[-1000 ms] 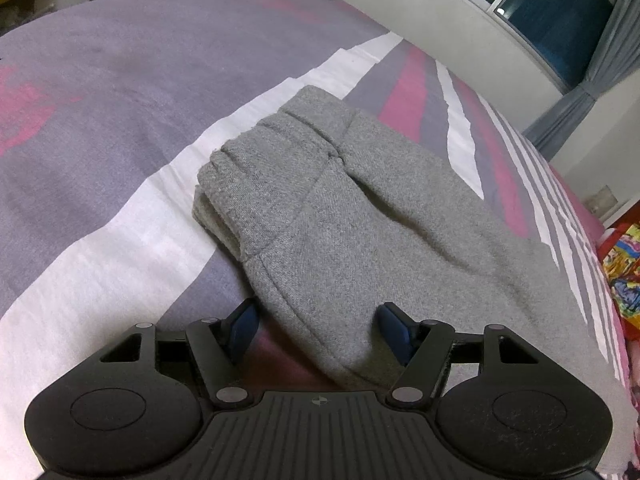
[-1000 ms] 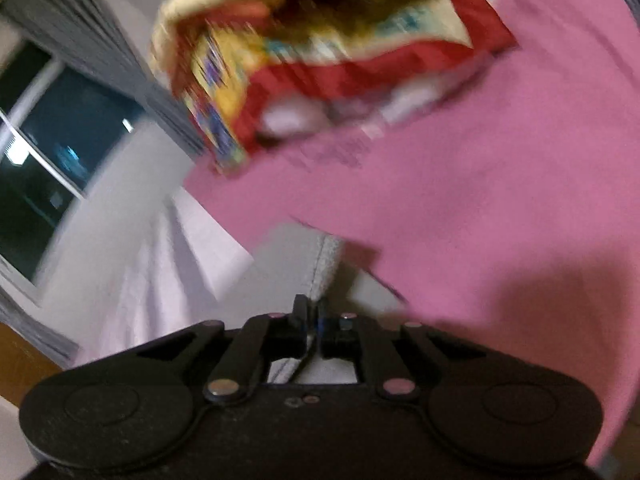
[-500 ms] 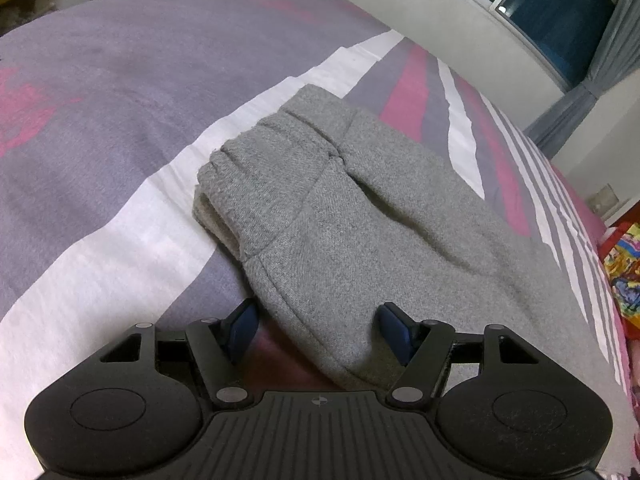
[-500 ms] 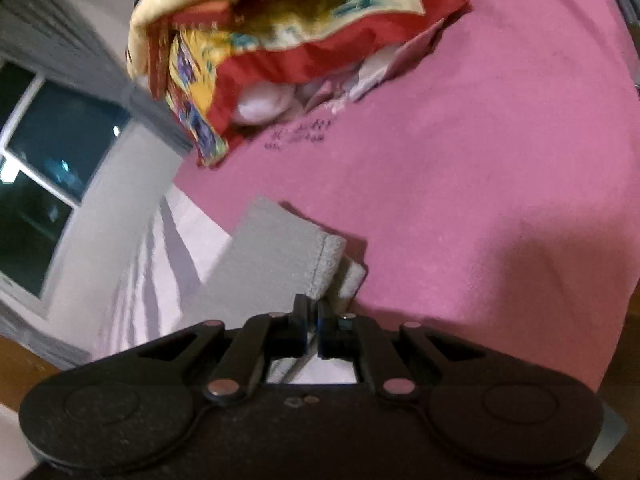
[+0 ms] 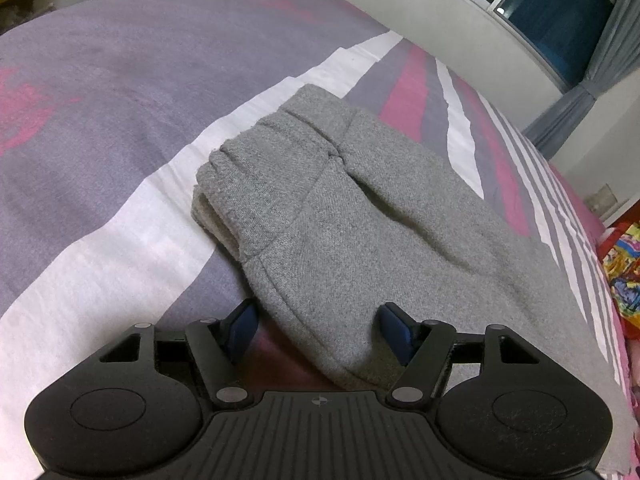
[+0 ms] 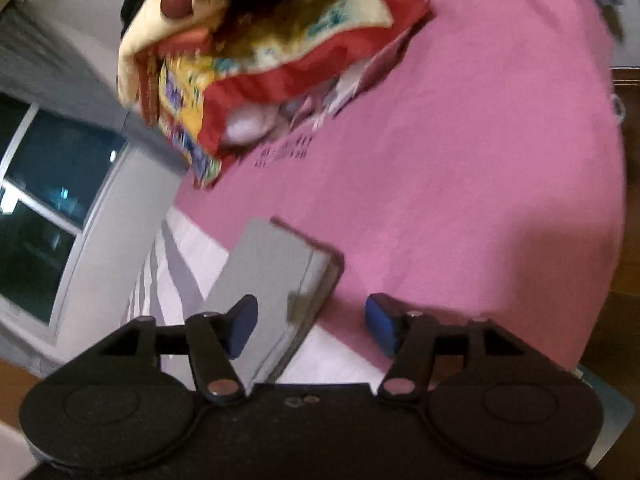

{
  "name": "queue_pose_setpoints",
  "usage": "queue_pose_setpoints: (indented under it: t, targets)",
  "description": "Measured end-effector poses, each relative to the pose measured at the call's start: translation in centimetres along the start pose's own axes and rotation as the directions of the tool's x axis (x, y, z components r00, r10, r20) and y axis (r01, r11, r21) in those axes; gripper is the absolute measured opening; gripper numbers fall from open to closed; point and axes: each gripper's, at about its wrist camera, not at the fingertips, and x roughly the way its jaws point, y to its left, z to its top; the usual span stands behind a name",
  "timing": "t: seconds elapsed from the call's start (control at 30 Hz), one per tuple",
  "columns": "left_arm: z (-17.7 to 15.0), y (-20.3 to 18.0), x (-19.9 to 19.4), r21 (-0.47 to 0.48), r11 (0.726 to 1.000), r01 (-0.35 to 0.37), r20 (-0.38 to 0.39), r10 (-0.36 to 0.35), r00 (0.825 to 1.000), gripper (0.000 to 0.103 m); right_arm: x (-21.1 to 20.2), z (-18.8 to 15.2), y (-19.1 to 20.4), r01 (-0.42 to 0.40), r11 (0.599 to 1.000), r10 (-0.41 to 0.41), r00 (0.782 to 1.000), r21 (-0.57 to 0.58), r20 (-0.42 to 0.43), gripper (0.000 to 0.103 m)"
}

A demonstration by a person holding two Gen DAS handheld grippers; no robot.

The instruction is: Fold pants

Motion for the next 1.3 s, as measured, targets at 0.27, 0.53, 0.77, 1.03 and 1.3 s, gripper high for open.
queue_pose_setpoints:
  t: [0.27, 0.53, 0.77, 1.03, 1.3]
  targets:
    - [0.0, -0.3, -0.1, 0.014, 1.000, -0.008, -0.001, 0.008, 1.000, 0.070, -0.7, 1.6, 5.3, -0.057, 0.978, 0.080, 0.991, -0.199, 0.108, 0.009]
    - [-0.3, 0.0, -0.2, 0.025, 1.000, 0.010, 0.011, -0.011, 1.000, 0.071, -0.6, 0.9, 3.4, 0.253, 0.949, -0.213, 0.955, -0.189, 0.206, 0.029]
    - [-0.8, -0.6, -0.1, 0.055, 0.999, -0.001, 0.029, 0.000, 1.000, 0.077, 1.3, -2.6, 7.8, -0.052, 0.840, 0.024, 0.998, -0.540, -0.059, 0.025]
    - [-0.7, -0.6, -0.3, 0.060, 0.998, -0.002, 0.026, 0.001, 1.000, 0.078, 9.0, 2.1, 7.8, 0.114, 0.893, -0.147, 0.988, -0.436, -0.042, 0.000]
    - [-1.3, -0.7, -0.5, 0.065, 0.998, 0.002, 0.054, -0.005, 0.999, 0.078, 6.8, -1.3, 10.9, -0.054, 0.819, -0.024, 0.992, -0.571, -0.127, 0.033]
